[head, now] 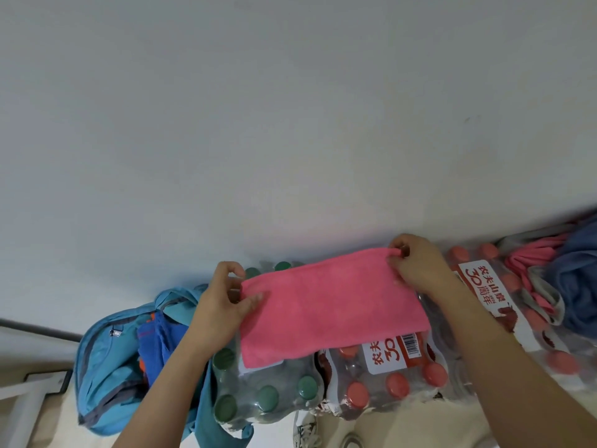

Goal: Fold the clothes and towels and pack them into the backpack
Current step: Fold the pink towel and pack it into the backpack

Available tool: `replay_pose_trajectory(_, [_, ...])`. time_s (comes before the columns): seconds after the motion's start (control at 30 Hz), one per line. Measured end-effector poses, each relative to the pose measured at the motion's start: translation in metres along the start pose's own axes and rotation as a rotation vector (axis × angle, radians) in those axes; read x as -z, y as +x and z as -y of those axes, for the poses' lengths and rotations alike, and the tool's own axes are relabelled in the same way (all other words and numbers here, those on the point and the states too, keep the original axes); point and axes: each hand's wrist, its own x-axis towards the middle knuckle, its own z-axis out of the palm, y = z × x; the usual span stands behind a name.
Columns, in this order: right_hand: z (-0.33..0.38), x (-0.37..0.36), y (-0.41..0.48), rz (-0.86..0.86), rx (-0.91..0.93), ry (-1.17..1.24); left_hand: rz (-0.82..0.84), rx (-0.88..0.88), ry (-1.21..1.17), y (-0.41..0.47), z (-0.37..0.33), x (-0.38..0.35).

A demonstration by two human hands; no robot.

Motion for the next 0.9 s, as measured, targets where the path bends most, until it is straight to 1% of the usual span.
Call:
replay_pose_trajectory(0.1, [0.007,-0.006,-0.005,-0.081,0.062,-0.12,-0.02,-0.119,0.081,-0.012,0.001,-0.005])
replay_pose_trajectory(0.17, [0.013,-0.009,-0.013,-0.135,0.132,-0.16,-0.014,-0.175,0.069,-0.024,-0.002,-0.007])
replay_pose_trajectory(0.2, [0.018,-0.009,-0.017,-0.151,0.174,-0.179,-0.001,-0.164,0.009,-0.033,-0.005,-0.007])
replay_pose_trajectory(0.27, [0.032,-0.009,-0.026,-0.168,0.307,-0.217,0.028,-0.08,-0.21,-0.057,-0.01,-0.006])
replay_pose_trajectory(0.33, [0.055,-0.011,-0.033,-0.131,0.472,-0.263,0.041,-0.018,-0.373,-0.086,-0.011,-0.008])
replay_pose_trajectory(0.4, [0.085,-0.018,-0.037,-0.038,0.598,-0.312,0.081,-0.011,-0.422,-0.116,-0.014,-0.012])
replay_pose_trajectory(0.47, [0.117,-0.034,-0.042,0.015,0.713,-0.329,0.118,-0.025,-0.447,-0.143,-0.017,-0.017])
replay_pose_trajectory(0.57, [0.157,-0.066,-0.052,0.045,0.826,-0.264,0.071,-0.003,-0.502,-0.17,-0.006,-0.023])
replay_pose_trajectory(0.63, [0.167,-0.089,-0.063,0.104,0.833,-0.288,-0.005,0.15,-0.636,-0.181,0.005,-0.028])
replay_pose_trajectory(0.7, [0.156,-0.107,-0.08,0.182,0.833,-0.43,-0.09,0.331,-0.81,-0.189,0.016,-0.036])
replay_pose_trajectory(0.77, [0.128,-0.116,-0.105,0.239,0.809,-0.503,-0.116,0.388,-0.88,-0.196,0.022,-0.04])
replay_pose_trajectory(0.83, [0.093,-0.116,-0.132,0.262,0.741,-0.462,-0.126,0.406,-0.922,-0.201,0.023,-0.041])
replay_pose_trajectory(0.87, [0.075,-0.115,-0.146,0.251,0.677,-0.374,-0.142,0.406,-0.955,-0.203,0.025,-0.042])
replay_pose_trajectory(0.9, [0.06,-0.111,-0.161,0.217,0.597,-0.233,-0.159,0.413,-1.0,-0.204,0.028,-0.042])
